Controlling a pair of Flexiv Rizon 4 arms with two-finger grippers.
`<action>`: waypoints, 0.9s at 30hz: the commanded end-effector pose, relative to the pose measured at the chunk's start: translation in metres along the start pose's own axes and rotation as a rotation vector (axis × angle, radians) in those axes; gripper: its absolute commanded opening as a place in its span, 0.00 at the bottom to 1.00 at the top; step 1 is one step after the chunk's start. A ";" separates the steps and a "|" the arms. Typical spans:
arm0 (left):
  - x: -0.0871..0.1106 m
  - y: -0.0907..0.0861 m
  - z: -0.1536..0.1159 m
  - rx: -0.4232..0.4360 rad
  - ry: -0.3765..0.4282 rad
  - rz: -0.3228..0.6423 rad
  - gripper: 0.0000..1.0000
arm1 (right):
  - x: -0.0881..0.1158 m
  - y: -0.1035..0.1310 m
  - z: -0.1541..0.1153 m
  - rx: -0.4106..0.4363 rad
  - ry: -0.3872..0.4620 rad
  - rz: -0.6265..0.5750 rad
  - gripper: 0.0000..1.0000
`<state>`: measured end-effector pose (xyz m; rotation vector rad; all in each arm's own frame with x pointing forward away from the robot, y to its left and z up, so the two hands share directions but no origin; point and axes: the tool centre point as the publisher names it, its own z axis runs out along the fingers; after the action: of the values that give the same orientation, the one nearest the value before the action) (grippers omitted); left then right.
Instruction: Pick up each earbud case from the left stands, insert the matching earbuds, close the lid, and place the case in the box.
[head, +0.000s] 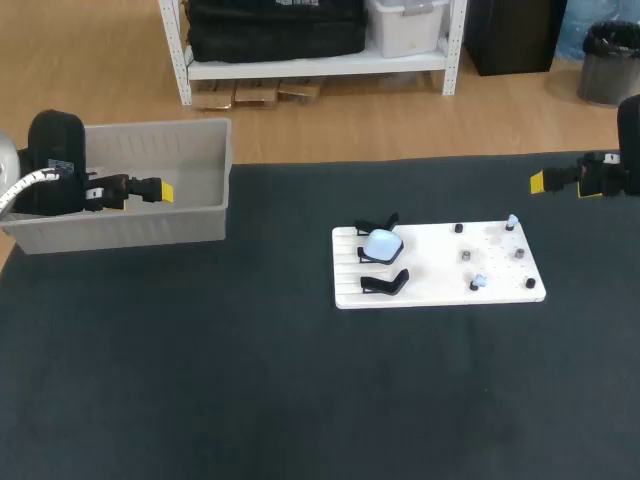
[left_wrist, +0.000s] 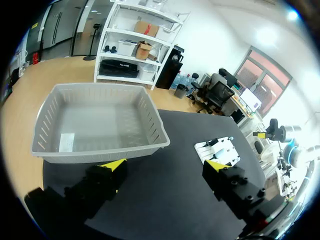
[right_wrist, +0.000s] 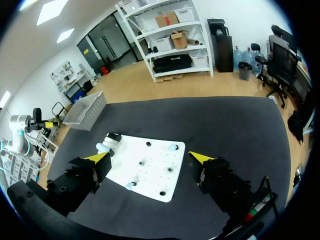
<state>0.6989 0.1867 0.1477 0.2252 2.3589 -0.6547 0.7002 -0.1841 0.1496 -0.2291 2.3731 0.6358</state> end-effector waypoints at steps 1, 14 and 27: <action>-0.002 -0.001 0.000 -0.006 0.008 -0.001 1.00 | 0.000 -0.001 0.000 -0.004 0.001 -0.001 1.00; -0.002 -0.001 0.000 -0.006 0.008 -0.001 1.00 | 0.000 -0.001 0.000 -0.004 0.001 -0.001 1.00; -0.010 -0.025 0.014 0.050 0.039 0.174 1.00 | 0.000 -0.001 0.000 -0.004 0.001 -0.001 1.00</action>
<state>0.6941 0.1654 0.1529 0.4150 2.3320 -0.6237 0.7002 -0.1841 0.1496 -0.2291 2.3731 0.6357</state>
